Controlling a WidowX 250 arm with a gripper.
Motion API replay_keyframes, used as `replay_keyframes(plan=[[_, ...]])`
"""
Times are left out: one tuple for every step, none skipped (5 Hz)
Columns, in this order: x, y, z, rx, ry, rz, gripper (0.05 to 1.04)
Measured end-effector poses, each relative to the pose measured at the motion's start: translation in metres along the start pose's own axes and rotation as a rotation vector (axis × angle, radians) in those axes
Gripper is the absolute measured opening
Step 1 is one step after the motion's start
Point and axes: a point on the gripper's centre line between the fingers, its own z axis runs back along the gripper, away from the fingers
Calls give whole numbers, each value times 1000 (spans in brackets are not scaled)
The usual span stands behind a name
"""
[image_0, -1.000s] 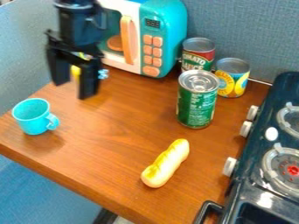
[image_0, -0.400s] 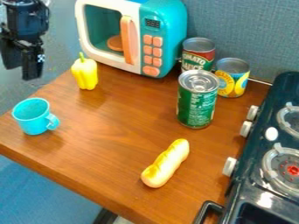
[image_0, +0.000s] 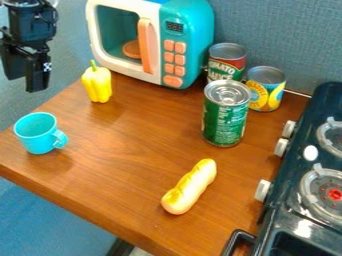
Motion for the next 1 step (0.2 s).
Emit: replay_keyframes(plan=[[0, 0, 0, -1, 1, 0, 997]])
